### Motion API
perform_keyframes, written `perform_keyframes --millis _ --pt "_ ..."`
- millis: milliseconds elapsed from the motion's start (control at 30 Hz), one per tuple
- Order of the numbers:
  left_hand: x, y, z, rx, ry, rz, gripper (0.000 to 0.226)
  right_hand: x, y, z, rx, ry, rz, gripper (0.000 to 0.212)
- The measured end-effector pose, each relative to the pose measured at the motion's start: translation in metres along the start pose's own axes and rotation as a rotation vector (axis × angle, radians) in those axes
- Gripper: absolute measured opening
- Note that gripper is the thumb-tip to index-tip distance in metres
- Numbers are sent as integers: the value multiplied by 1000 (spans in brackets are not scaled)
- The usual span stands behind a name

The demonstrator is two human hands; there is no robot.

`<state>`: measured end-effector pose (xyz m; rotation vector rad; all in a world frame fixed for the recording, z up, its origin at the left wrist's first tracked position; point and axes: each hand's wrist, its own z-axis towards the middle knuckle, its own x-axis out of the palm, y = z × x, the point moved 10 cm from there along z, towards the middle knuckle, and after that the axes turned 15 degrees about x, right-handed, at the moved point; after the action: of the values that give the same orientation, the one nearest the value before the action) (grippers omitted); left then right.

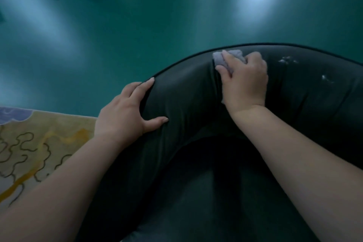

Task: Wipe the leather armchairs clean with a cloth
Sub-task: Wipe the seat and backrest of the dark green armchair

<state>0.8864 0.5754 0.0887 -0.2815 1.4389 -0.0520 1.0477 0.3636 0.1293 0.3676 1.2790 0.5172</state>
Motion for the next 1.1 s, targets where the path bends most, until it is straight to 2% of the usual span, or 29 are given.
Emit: perform_keyframes --millis 100,167,267,367,400,533,667,767,833,900,967,1100 --pt "1 -1 -1 9 31 0 100 17 51 -33 -288 116 35 37" --pt "1 -2 0 10 46 19 99 25 54 -37 -350 173 -5 39" --pt "-4 -14 2 13 27 63 93 10 10 -5 -191 80 -59 39" --pt "-4 -42 17 89 6 160 88 -6 -19 7 -20 -4 -41 39" --pt "-1 -53 25 111 7 175 88 -5 -13 3 -22 0 -26 38" --pt "16 -93 51 205 16 160 93 6 19 -16 -260 98 -25 38" --pt "25 -114 66 266 3 139 96 -25 -43 25 -64 -31 -79 39" --pt "29 -127 79 291 -4 126 99 -37 -57 34 41 -99 -3 40" --pt "31 -131 88 280 -4 121 102 -27 -41 27 11 -75 -1 40" --pt "30 -131 91 266 -6 134 103 -12 -25 13 -106 4 -31 40" --pt "30 -130 91 267 -9 155 102 -19 -37 15 -125 -23 -92 40" --pt "30 -131 92 249 1 158 101 -58 -106 39 130 -166 -141 40"
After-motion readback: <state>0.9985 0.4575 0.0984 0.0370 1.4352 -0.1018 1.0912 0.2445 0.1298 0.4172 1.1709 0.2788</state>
